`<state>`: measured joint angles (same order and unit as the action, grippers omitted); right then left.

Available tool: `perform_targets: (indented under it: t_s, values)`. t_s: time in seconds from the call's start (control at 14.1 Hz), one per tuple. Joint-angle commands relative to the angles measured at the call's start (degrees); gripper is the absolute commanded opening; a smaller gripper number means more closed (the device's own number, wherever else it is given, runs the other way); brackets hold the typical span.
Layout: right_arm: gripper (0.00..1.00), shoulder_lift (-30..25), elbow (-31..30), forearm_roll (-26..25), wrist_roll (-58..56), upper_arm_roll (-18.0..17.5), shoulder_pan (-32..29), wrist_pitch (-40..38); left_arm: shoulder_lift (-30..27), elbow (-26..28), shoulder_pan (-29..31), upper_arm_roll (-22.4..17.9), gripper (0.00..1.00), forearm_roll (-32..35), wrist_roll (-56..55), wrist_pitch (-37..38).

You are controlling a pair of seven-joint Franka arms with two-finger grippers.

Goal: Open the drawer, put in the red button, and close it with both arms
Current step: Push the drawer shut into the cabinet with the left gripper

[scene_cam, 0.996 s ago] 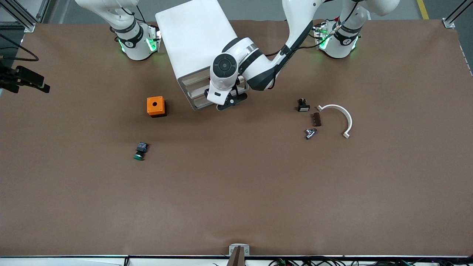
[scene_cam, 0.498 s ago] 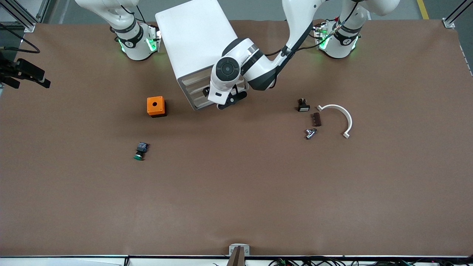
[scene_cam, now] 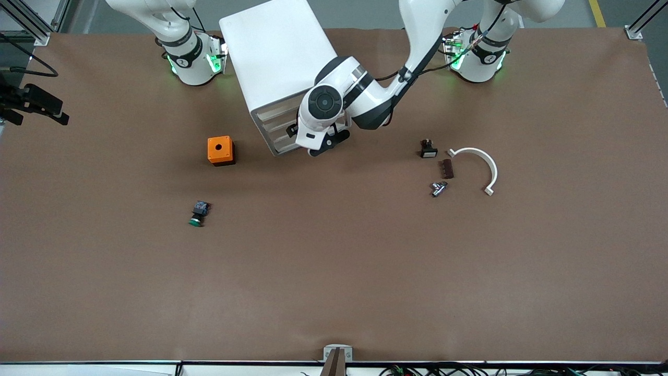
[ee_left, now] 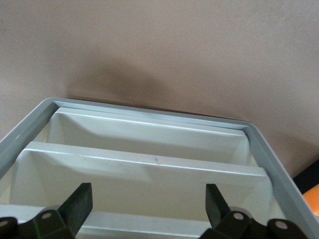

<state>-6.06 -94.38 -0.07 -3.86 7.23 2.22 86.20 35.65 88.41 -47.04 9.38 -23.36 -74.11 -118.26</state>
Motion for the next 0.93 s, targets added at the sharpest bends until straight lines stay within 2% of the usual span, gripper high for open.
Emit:
perform_targets:
  t_s: [0.0, 0.21, 0.36, 0.43, 0.57, 0.71, 0.85]
  values:
    - [1.00, -1.6, -0.8, -0.5, 0.1, -0.4, -0.2, -0.8, -2.3, -1.3, 3.0, -0.4, 1.00, -0.5, -0.3, 0.4]
    - [1.00, -1.7, -0.8, 0.1, 0.3, -0.5, -0.4, -1.3, -4.9, -5.6, 6.5, -0.8, 1.00, 4.9, -0.4, 3.6]
    - [1.00, -1.7, -0.7, 0.9, 0.3, -0.5, -1.5, -1.7, -7.6, -6.5, 8.2, -1.5, 1.00, 8.4, -0.3, 6.5]
    - [1.00, -1.7, -0.6, 0.9, -0.1, -0.6, -1.7, -1.8, -9.7, -6.4, 8.4, -1.6, 1.00, 11.5, -0.2, 9.7]
    - [1.00, -1.7, -0.5, 0.9, -0.3, -0.6, -1.9, -1.9, -14.4, -6.5, 8.4, -1.4, 1.00, 21.9, 0.3, 21.6]
    - [1.00, -1.7, -0.4, 0.9, -0.4, -0.8, -2.0, -2.0, -17.7, -6.4, 12.0, -1.1, 1.00, 22.7, 2.6, 28.1]
    - [1.00, -1.8, -0.4, 0.9, -0.4, -1.2, -2.4, -2.4, -20.6, -6.1, 16.4, -0.9, 1.00, 22.1, 10.2, 30.5]
